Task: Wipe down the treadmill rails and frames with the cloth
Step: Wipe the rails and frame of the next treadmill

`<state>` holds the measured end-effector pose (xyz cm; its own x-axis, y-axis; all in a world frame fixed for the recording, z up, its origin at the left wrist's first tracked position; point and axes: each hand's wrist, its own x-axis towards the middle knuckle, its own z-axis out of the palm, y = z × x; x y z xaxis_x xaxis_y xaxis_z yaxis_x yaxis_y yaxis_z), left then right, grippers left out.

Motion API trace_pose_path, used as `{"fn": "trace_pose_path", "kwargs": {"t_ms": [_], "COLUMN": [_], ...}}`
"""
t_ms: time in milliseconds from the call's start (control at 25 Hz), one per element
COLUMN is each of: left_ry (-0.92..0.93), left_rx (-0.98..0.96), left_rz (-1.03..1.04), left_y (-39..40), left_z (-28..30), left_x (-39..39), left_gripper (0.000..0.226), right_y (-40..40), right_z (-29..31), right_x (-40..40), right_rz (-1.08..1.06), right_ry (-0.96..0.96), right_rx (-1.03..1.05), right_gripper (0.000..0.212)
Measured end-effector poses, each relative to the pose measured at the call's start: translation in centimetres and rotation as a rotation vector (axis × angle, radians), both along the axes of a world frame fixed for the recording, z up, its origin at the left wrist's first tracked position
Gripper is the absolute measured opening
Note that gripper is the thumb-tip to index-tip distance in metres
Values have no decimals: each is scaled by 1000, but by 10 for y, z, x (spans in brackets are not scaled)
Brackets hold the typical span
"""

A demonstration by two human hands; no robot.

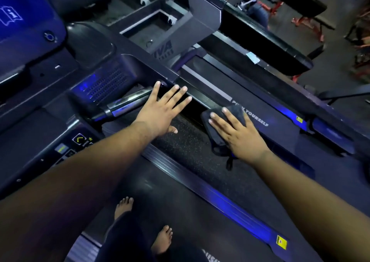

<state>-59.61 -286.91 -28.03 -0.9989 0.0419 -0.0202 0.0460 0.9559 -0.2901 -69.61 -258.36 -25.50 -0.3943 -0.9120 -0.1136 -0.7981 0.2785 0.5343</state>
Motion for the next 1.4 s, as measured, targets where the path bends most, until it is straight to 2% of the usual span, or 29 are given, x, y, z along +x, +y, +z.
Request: {"fn": "trace_pose_path", "kwargs": {"t_ms": [120,320,440,560,640,800,880,1040,1160,1280,1400], "left_ry": [-28,-126,-141,-130,-147,-142,-153,-163,-157,-119,-109], "left_rx": [0,-68,-114,-59,-17,48,68,133,167,235,305], "left_rz": [57,105,117,179,203,197,191,182,159,201,182], "left_y": [-13,-26,-30,-47,-55,-53,-55,-52,-50,-53,-53], "left_z": [6,10,15,28,32,32,30,34,39,35,36], "left_x": [8,8,8,14,16,14,15,14,7,0,-7], "left_gripper": [114,118,119,120,122,119,117,116,117,118,120], "right_y": [5,-113,-95,-58,-87,-168,-155,-79,-119,-191,-172], "right_z": [13,10,7,15,20,12,5,15,30,31,29], "right_x": [1,-3,-2,2,-4,-2,0,11,4,-3,-6], "right_rz": [9,-10,-32,63,111,57,-10,-201,-432,-409,-457], "right_ry": [-51,-39,-26,-8,25,53,4,-171,-334,-421,-446], "right_rx": [39,36,89,228,257,157,96,-105,-228,-253,-295], "right_gripper": [80,85,79,72,70,71,73,85,90,90,107]}}
